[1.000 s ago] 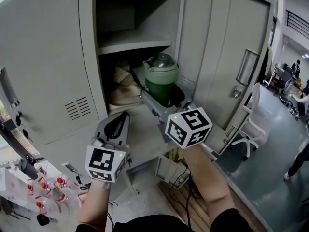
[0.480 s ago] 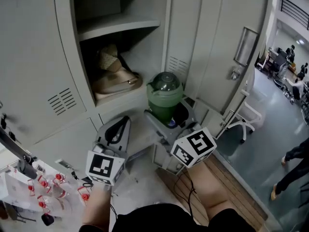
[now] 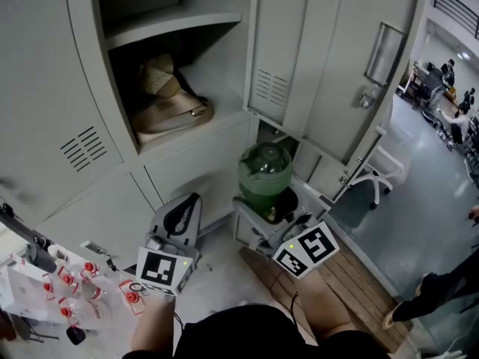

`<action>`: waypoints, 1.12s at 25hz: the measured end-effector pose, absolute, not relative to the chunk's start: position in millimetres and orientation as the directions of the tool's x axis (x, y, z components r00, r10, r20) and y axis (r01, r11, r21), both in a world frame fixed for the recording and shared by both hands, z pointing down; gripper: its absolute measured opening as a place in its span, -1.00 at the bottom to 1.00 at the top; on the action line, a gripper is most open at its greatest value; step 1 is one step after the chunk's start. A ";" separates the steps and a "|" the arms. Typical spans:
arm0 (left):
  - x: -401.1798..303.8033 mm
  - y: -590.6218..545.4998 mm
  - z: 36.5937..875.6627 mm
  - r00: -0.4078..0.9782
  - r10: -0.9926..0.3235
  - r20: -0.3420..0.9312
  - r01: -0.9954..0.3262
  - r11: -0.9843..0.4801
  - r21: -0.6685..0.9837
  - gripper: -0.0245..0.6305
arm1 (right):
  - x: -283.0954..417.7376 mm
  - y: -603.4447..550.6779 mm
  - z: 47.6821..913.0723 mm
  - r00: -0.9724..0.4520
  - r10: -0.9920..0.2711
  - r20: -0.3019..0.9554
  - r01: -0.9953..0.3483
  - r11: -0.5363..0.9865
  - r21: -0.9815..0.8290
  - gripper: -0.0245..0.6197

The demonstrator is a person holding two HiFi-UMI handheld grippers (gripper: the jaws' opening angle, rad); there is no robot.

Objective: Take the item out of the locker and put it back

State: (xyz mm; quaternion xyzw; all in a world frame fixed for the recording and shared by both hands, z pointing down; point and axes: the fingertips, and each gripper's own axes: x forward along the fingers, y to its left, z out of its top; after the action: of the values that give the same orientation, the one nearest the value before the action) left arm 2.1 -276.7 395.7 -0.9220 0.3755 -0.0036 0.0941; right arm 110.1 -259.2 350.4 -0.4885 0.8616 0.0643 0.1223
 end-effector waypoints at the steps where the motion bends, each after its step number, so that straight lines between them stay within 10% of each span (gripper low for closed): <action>1: 3.0 -275.2 403.1 0.721 -0.691 -0.045 -0.686 -0.705 -0.180 -0.88 | 111.6 -256.2 355.3 -0.490 -0.828 -0.271 -0.858 0.513 -0.014 0.28; 28: 6.5 -257.9 455.9 0.758 -0.652 -0.018 -0.644 -0.745 -0.177 -0.88 | 105.9 -233.7 411.2 -0.500 -0.834 -0.234 -0.847 0.527 -0.069 0.28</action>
State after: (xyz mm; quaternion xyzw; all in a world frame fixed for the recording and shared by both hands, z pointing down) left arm 6.5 -257.9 455.9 -0.9337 0.3468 -0.0226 0.0864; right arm 105.9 -233.7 411.2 -0.4854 0.8656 0.0272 0.1201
